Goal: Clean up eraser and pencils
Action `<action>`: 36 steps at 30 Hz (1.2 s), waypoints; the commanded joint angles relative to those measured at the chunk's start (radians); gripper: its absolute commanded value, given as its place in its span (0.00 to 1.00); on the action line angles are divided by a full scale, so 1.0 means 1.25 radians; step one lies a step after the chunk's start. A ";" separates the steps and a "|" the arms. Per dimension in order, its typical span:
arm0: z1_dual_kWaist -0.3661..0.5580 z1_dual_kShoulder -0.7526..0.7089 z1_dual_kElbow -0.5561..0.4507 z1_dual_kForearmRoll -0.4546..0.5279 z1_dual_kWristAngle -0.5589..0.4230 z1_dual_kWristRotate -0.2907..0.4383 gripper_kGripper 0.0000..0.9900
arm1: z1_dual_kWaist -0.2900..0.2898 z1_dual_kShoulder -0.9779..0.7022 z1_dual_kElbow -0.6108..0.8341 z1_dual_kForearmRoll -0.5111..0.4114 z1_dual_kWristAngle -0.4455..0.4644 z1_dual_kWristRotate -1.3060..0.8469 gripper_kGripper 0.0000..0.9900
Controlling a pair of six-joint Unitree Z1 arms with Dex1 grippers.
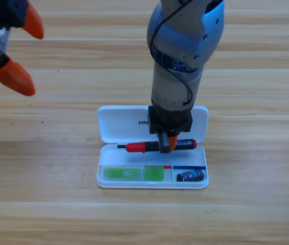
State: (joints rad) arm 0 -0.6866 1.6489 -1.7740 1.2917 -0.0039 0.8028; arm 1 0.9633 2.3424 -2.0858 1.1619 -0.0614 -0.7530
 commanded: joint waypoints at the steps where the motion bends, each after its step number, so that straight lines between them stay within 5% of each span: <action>1: 0.083 -0.018 0.036 0.007 -0.025 0.033 1.00 | 0.017 0.067 -0.011 0.009 -0.025 0.006 0.00; 19: 0.111 -0.027 0.071 -0.003 -0.046 0.055 1.00 | 0.017 0.063 -0.011 0.015 -0.027 0.010 0.00; 24: 0.111 -0.028 0.074 -0.003 -0.046 0.057 1.00 | 0.017 0.060 -0.011 0.023 -0.027 0.015 0.37; 28: 0.112 -0.029 0.074 -0.003 -0.045 0.057 1.00 | 0.020 0.054 -0.011 0.028 -0.027 0.021 0.82; 36: 0.111 -0.031 0.074 -0.003 -0.042 0.057 1.00 | 0.039 -0.020 0.012 0.051 -0.015 0.035 0.87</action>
State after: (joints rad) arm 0 -0.5676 1.6228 -1.7049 1.2910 -0.0511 0.8622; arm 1 0.9679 2.3757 -2.1057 1.1996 -0.0893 -0.7182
